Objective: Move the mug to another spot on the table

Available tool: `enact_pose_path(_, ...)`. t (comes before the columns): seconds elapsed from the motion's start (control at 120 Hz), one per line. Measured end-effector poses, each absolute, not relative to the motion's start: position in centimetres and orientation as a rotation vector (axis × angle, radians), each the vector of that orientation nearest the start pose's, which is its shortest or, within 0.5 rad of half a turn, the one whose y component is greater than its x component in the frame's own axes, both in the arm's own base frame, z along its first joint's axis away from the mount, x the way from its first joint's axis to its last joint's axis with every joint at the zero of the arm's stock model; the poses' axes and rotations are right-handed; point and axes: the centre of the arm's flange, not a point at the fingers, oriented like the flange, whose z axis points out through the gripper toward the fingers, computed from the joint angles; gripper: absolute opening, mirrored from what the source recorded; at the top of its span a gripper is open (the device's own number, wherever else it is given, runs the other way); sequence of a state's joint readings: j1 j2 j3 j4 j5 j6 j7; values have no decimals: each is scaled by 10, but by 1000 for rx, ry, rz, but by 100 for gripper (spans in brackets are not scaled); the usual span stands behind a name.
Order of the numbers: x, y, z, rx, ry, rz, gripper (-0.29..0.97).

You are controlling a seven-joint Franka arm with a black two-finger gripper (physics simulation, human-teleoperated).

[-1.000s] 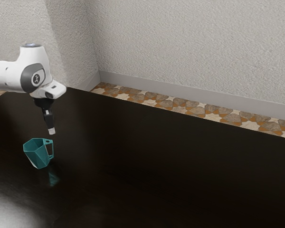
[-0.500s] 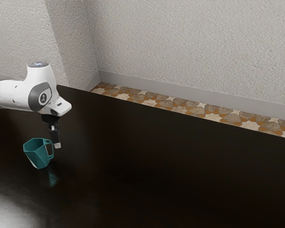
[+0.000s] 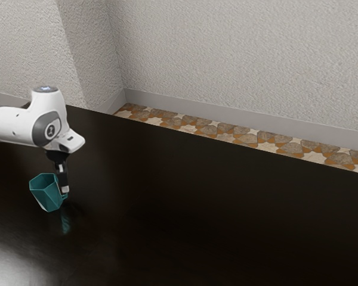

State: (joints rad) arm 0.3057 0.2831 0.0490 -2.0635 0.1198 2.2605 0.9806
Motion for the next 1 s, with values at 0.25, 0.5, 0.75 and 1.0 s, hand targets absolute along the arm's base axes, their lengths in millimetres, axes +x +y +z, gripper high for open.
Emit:
enact_pose_path(0.25, 540, 204, 282, -2922, 1064, 223, 44)
enact_pose_path(0.5, 537, 203, 277, -2932, 1053, 237, 51)
enact_pose_path(0.75, 536, 203, 270, -2938, 1044, 243, 45)
enact_pose_path(1.0, 536, 204, 272, -2938, 1026, 235, 31)
